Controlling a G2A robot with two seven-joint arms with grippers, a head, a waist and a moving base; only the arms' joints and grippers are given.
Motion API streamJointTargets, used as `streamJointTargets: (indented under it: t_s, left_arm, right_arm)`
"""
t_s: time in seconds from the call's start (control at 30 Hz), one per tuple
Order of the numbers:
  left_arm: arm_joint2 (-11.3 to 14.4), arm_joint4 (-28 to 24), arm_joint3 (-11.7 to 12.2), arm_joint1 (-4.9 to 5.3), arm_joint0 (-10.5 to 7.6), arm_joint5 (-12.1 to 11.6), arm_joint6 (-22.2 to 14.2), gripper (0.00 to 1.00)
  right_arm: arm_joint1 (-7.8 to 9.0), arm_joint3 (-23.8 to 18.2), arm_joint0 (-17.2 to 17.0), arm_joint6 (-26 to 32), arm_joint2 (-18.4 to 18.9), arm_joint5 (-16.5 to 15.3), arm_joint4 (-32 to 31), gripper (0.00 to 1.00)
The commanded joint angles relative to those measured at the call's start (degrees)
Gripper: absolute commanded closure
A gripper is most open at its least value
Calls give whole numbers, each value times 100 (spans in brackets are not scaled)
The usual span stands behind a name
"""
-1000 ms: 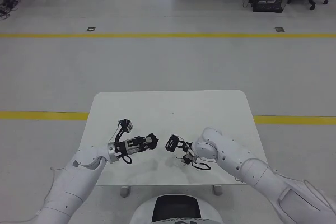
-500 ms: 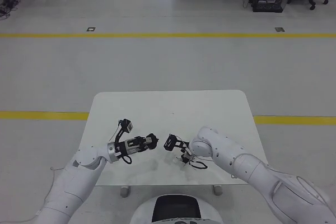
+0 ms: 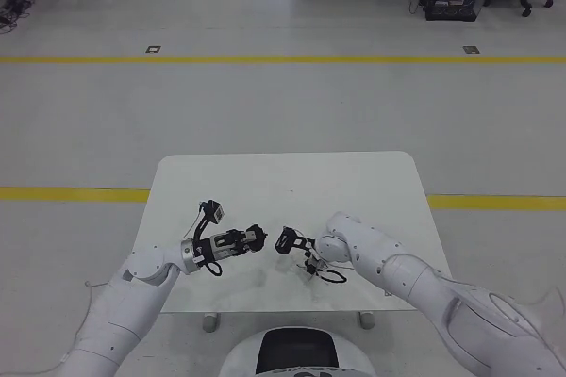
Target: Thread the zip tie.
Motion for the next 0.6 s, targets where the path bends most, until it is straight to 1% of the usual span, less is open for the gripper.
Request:
streamJointTargets:
  t_s: [0.0, 0.3, 0.4, 0.57]
  left_arm:
    - [0, 0, 0, 0, 0, 0, 0, 100]
    - [0, 0, 0, 0, 0, 0, 0, 100]
    - [0, 0, 0, 0, 0, 0, 0, 100]
    - [0, 0, 0, 0, 0, 0, 0, 100]
  right_arm:
    - [-34, 68, 21, -20, -36, 0, 10, 74]
    - [-172, 315, 99, -96, -188, 0, 38, 77]
    - [-214, 391, 123, -103, -218, 0, 44, 82]
    - [-267, 487, 156, -125, -258, 0, 64, 96]
